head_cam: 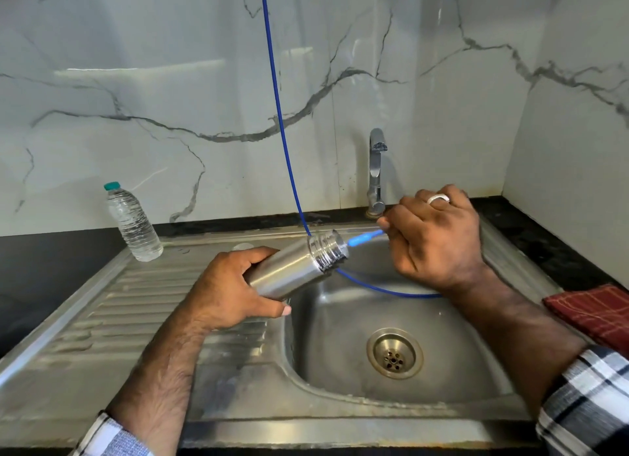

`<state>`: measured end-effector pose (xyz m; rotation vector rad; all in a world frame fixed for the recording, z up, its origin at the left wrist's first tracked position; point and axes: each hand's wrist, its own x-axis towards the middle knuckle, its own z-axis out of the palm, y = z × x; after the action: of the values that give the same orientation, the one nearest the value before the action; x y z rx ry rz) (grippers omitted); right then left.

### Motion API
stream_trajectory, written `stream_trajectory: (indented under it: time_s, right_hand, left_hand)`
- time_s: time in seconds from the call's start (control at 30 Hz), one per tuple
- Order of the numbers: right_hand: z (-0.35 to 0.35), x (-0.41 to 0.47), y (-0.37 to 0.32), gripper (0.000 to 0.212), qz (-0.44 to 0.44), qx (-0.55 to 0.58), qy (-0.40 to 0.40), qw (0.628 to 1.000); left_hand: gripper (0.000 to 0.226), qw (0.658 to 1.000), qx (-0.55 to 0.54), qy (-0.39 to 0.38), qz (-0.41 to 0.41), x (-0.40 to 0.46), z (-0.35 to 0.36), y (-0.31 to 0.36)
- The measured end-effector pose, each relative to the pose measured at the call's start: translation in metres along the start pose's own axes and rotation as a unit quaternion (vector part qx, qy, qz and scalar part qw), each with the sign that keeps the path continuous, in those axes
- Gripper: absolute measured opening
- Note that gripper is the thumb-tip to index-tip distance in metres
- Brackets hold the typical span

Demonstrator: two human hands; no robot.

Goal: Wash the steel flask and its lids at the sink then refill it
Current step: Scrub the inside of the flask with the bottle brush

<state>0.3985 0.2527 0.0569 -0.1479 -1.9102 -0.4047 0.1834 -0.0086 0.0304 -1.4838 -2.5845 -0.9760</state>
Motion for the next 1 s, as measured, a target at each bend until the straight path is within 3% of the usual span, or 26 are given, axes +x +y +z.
stream_trajectory:
  time_s: [0.07, 0.1, 0.17, 0.23, 0.27, 0.3, 0.33, 0.4, 0.47, 0.57, 0.63, 0.7, 0.73, 0.8, 0.83, 0.87, 0.9, 1.0]
  right_hand:
    - [-0.003, 0.006, 0.002, 0.031, 0.057, -0.023, -0.081, 0.995]
    - [-0.002, 0.011, 0.006, 0.032, 0.091, -0.03, -0.177, 0.98]
    - [0.002, 0.019, 0.012, 0.032, 0.174, -0.004, -0.403, 0.898]
    - [0.006, 0.015, 0.01, 0.035, 0.251, 0.034, -0.53, 0.809]
    - [0.007, 0.012, 0.006, 0.04, 0.279, 0.052, -0.525, 0.802]
    - [0.009, 0.007, 0.004, 0.046, 0.276, 0.061, -0.464, 0.839]
    - [0.009, 0.003, 0.002, 0.05, 0.24, 0.062, -0.36, 0.9]
    - [0.007, 0.0, -0.001, 0.044, 0.123, 0.06, -0.161, 0.977]
    - [0.006, 0.001, 0.003, 0.035, 0.035, 0.055, -0.049, 0.997]
    - [0.007, 0.0, 0.001, 0.037, 0.013, 0.014, 0.034, 0.999]
    - [0.002, 0.001, 0.001, 0.044, 0.045, -0.029, 0.036, 0.998]
    - [-0.004, 0.01, 0.001, 0.048, 0.111, -0.066, -0.036, 0.991]
    - [-0.006, 0.015, -0.001, 0.051, 0.152, -0.075, -0.136, 0.976]
    - [-0.006, 0.021, -0.006, 0.059, 0.227, -0.044, -0.372, 0.899]
    - [-0.003, 0.019, -0.008, 0.064, 0.247, -0.019, -0.457, 0.854]
    - [-0.002, 0.017, -0.01, 0.068, 0.25, 0.007, -0.485, 0.838]
    - [-0.002, 0.014, -0.011, 0.07, 0.24, 0.033, -0.459, 0.855]
    - [0.007, 0.001, -0.007, 0.057, 0.117, 0.06, -0.238, 0.962]
  left_hand:
    - [0.089, 0.999, 0.039, -0.023, 0.009, -0.001, 0.002, 0.004]
    - [0.091, 0.998, 0.061, -0.023, 0.012, -0.002, 0.004, 0.007]
    - [0.094, 0.993, 0.12, -0.001, 0.013, -0.004, 0.005, 0.018]
    - [0.096, 0.98, 0.195, 0.032, 0.014, -0.004, 0.005, 0.026]
    - [0.095, 0.976, 0.213, 0.044, 0.012, -0.003, 0.005, 0.027]
    - [0.094, 0.976, 0.21, 0.052, 0.004, -0.002, 0.004, 0.025]
    - [0.094, 0.981, 0.187, 0.054, -0.01, -0.002, 0.002, 0.022]
    - [0.092, 0.993, 0.096, 0.051, -0.038, -0.001, -0.002, 0.013]
    - [0.087, 0.998, 0.018, 0.038, -0.046, -0.001, -0.004, 0.004]
    - [0.086, 1.0, -0.018, 0.001, -0.019, -0.002, -0.001, 0.006]
    - [0.088, 0.999, -0.011, -0.033, -0.007, -0.002, 0.004, 0.011]
    - [0.088, 0.999, -0.002, -0.039, -0.004, -0.002, 0.008, 0.014]
    - [0.089, 1.0, 0.016, -0.026, -0.006, -0.002, 0.007, 0.016]
    - [0.093, 0.996, 0.093, 0.014, -0.011, -0.004, 0.002, 0.02]
    - [0.095, 0.99, 0.139, 0.029, -0.015, -0.005, -0.001, 0.021]
    - [0.097, 0.984, 0.171, 0.038, -0.021, -0.006, -0.002, 0.02]
    - [0.098, 0.983, 0.177, 0.039, -0.029, -0.006, -0.004, 0.018]
    - [0.099, 0.991, 0.117, 0.034, -0.056, -0.004, -0.005, 0.011]
